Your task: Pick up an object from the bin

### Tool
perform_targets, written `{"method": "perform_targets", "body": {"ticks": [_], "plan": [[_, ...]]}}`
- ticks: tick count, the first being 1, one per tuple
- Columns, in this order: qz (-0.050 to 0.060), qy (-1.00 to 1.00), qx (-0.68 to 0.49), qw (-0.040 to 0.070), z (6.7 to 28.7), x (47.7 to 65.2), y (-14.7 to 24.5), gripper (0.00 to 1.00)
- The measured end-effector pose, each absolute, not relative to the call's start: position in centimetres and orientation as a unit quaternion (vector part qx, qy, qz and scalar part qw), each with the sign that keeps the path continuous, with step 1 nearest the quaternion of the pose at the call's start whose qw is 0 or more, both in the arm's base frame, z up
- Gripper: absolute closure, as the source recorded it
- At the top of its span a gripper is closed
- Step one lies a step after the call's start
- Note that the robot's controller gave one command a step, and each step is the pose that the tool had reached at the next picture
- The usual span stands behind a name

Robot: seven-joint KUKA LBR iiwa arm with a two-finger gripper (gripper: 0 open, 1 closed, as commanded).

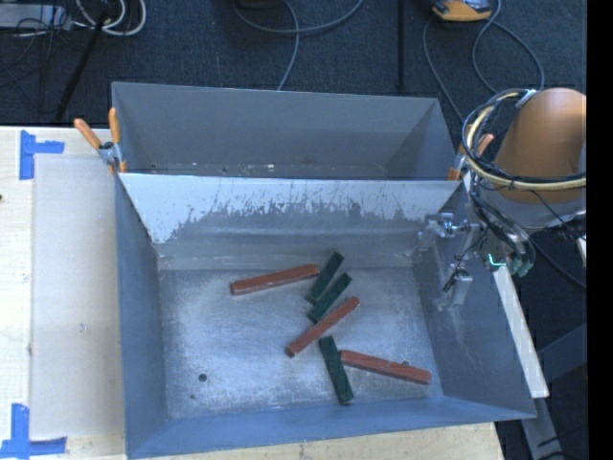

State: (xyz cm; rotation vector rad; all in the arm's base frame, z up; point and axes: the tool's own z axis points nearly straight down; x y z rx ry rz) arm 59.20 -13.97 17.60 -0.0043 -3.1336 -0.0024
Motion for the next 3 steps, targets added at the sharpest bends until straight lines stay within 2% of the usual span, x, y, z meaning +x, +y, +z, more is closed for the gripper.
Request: {"method": "perform_targets", "body": {"ticks": [1,2,3], "plan": [[-0.002,-1.0,0.022,0.004,6.7,58.6,-9.0,0.0],[-0.001,-0.992,0.125,-0.001,7.3,59.9,1.7,0.0],[0.0,-0.994,0.113,0.003,6.9,54.2,1.0,0.0]]}}
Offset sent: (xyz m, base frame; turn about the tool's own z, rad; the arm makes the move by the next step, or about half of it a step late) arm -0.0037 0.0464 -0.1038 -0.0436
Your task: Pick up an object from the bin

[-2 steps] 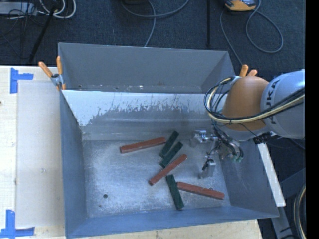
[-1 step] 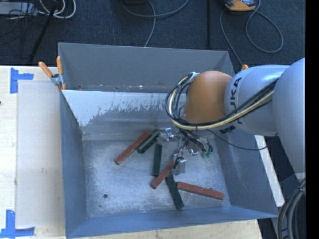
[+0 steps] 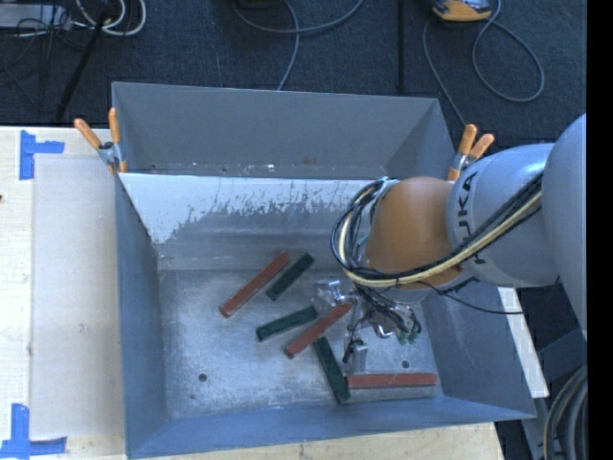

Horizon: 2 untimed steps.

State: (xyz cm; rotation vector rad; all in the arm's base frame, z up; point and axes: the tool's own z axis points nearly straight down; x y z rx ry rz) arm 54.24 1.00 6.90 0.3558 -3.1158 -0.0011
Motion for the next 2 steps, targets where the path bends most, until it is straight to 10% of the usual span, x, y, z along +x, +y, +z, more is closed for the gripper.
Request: {"method": "perform_targets", "body": {"ticks": [1,2], "plan": [[0.0,-0.993,0.115,0.0,7.0,54.5,1.1,1.0],[0.0,-0.995,0.102,0.001,11.3,51.9,-0.4,1.0]]}}
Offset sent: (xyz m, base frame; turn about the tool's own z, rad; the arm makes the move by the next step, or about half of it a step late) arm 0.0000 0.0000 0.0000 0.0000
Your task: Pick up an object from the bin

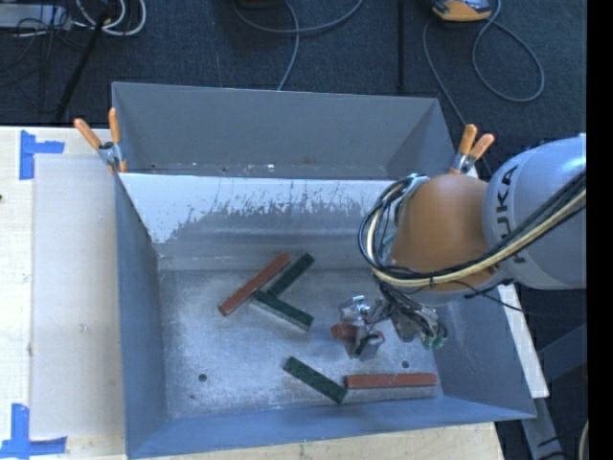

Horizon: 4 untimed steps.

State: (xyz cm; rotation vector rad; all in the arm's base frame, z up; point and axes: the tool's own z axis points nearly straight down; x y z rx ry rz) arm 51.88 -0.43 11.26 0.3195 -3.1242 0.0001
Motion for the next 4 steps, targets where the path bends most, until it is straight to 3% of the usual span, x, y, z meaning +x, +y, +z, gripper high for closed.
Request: {"method": "perform_targets", "body": {"ticks": [1,2,3,4], "plan": [[-0.001,-0.996,0.091,0.003,13.1,47.3,3.2,1.0],[0.0,-0.996,0.088,-0.005,22.7,49.3,4.1,1.0],[0.0,-0.996,0.089,0.0,22.2,49.1,4.1,0.0],[0.0,-0.991,0.134,0.004,14.4,48.7,2.6,0.0]]}}
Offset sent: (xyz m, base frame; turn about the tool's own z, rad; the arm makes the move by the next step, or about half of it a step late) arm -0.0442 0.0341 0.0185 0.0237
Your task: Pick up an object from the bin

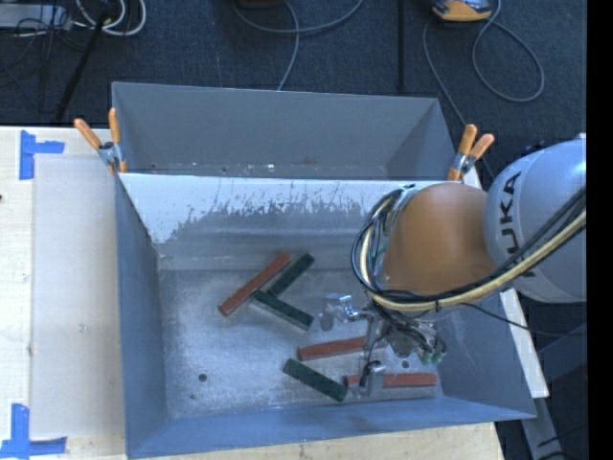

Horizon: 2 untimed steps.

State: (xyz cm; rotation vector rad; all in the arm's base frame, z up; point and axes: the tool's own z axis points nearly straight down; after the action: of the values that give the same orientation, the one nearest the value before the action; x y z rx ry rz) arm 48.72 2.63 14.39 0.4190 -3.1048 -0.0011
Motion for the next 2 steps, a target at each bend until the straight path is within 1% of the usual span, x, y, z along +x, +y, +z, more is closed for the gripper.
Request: {"method": "perform_targets", "body": {"ticks": [1,2], "plan": [[-0.001,-0.991,0.132,0.002,6.72,52.43,1.21,0.0],[0.0,-0.991,0.133,0.0,6.99,52.45,1.23,1.0]]}}
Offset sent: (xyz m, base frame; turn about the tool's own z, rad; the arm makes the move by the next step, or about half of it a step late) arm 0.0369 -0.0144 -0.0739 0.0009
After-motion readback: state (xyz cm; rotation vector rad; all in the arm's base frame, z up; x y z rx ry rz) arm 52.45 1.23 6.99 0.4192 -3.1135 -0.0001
